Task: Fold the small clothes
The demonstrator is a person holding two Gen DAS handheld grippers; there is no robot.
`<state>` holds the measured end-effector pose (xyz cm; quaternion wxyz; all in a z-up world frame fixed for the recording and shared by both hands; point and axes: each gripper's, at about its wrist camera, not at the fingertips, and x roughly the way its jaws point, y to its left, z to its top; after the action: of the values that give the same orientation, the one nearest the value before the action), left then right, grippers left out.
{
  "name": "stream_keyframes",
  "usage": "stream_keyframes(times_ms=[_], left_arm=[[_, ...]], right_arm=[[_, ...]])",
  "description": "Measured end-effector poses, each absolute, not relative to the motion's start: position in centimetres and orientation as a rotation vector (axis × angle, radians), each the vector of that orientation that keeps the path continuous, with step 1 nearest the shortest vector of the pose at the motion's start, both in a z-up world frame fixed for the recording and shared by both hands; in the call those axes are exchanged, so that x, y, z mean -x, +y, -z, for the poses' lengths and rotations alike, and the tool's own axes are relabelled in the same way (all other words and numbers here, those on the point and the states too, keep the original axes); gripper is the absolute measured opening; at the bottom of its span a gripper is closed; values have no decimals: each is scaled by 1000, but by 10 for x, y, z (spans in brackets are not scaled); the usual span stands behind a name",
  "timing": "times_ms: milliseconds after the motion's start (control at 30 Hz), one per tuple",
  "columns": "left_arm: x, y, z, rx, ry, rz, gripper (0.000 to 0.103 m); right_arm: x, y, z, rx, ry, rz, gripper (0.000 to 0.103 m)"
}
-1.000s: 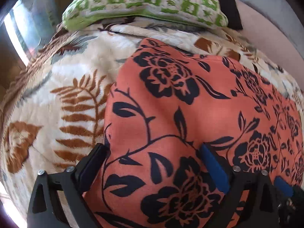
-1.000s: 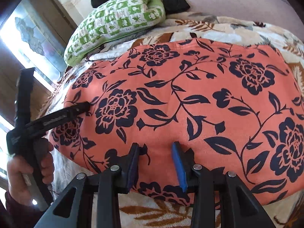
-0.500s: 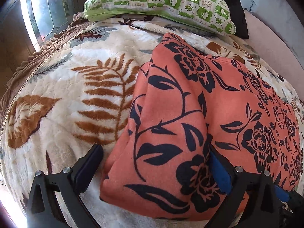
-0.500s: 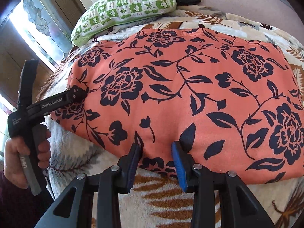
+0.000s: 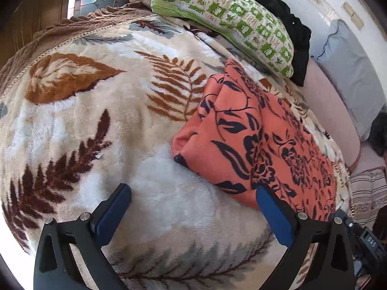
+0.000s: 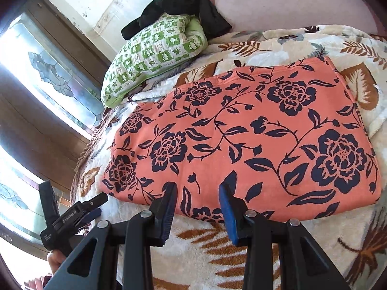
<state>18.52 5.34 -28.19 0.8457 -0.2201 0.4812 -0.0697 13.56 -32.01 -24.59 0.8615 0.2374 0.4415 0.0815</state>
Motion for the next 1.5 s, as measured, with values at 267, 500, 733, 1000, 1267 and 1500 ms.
stream_keyframes(times_ms=[267,500,733,1000,1267,1500], left_arm=[[-212,35,286,628,962,210,102],[-232,13,288,571,918,262,39],[-241,18,301,705,908,279,72],[-244,-2,299,562,897,272,29],[-226,-31,261,325,805,301,23],[-203,-98,207,54,690,375,23]], right_arm=[[-141,-314,249,-492,931,-165,40],[-154,-288,248,-403,874,-208,13],[-179,-262,266,-419,891,-223,13],[-189,-259,298,-478,1032,-253,11],[-173,-326,270,-617,965,-161,15],[-153,-405,253,-814,882,-87,16]])
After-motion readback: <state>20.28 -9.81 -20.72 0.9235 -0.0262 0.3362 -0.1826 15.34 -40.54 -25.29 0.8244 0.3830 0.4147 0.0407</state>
